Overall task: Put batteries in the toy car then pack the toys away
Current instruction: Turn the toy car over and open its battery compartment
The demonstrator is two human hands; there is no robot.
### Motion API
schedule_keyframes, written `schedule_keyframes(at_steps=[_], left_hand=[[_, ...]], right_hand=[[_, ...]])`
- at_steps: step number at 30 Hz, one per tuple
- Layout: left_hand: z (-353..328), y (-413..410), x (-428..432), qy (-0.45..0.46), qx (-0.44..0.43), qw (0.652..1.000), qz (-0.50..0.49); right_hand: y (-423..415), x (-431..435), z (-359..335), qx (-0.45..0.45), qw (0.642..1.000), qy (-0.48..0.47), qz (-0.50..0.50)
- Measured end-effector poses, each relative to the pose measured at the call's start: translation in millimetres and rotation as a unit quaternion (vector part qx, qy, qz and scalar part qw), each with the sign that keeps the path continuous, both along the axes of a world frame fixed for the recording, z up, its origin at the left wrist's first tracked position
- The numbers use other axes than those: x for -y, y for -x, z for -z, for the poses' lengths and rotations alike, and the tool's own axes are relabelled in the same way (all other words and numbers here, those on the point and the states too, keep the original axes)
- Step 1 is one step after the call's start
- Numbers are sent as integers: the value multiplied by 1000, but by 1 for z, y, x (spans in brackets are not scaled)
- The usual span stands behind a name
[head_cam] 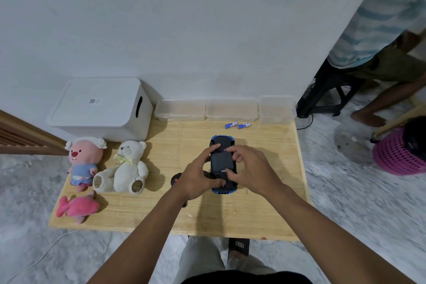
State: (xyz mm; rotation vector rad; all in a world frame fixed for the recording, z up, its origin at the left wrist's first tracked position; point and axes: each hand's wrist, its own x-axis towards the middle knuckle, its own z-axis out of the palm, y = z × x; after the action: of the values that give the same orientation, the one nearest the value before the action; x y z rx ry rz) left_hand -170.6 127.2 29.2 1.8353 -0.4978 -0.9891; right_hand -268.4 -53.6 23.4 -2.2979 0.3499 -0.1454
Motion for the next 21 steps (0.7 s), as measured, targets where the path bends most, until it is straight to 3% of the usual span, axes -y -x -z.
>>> schedule_keyframes(at_steps=[8,11,15,21], left_hand=[[7,-2,3,-4,1,1000,-7],[11,-3,1,-3,-12,1000,-14],[17,0,2,1,-29,999,-18],[17,7,6,8,-30,999,-14]], right_hand=[[33,44,3,-8,997,53,57],[63,72,18,-72,988,113,73],[91,87,45,-146,981,111,64],[99,88,73,-131,982,122,58]])
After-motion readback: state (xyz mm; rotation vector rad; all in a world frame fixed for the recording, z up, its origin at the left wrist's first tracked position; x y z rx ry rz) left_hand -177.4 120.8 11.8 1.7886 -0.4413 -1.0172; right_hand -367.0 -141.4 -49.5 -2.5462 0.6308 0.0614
